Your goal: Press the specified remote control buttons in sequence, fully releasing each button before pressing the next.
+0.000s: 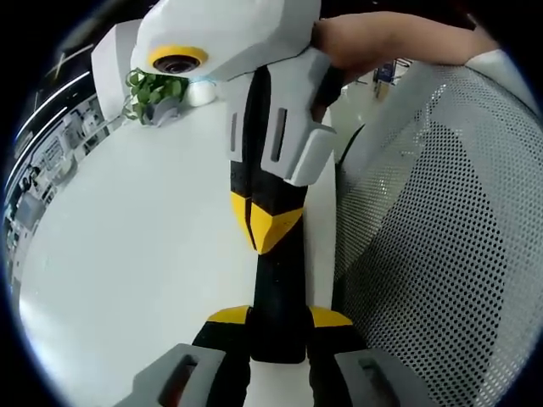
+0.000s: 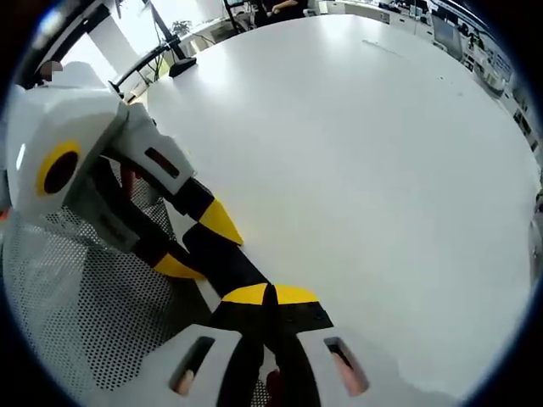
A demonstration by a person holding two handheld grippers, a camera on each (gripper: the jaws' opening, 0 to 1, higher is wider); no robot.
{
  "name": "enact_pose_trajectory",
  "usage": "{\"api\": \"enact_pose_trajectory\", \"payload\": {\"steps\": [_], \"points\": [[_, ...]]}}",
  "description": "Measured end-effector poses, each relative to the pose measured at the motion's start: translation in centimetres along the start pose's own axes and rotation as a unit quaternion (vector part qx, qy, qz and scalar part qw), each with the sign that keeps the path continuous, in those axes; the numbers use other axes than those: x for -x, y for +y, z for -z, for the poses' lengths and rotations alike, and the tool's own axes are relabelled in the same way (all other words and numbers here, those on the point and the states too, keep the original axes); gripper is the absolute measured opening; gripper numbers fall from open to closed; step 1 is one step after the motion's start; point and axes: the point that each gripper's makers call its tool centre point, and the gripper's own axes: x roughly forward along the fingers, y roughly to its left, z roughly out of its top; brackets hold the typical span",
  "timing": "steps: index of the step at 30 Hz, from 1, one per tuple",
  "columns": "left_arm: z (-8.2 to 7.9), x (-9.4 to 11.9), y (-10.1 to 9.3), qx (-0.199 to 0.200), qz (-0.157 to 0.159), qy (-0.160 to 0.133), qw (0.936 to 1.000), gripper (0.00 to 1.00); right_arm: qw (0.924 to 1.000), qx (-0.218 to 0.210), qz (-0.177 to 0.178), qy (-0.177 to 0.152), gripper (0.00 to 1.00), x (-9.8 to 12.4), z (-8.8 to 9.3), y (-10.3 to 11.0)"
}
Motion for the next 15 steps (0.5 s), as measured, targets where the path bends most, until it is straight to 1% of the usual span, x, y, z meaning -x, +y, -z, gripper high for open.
{"api": "enact_pose_trajectory", "payload": {"steps": [4,15], "points": [[-0.04,0.02,-0.03,0.001,0.0,-0.001,1.0,0.24,1.0,-0.003,-0.001,0.002,0.0,0.04,0.06,-0.05],[-0.15,-0.01,-0.01,0.002,0.0,-0.004,1.0,0.24,0.9999,0.007,0.001,0.012,0.0,0.13,0.12,0.0]]}}
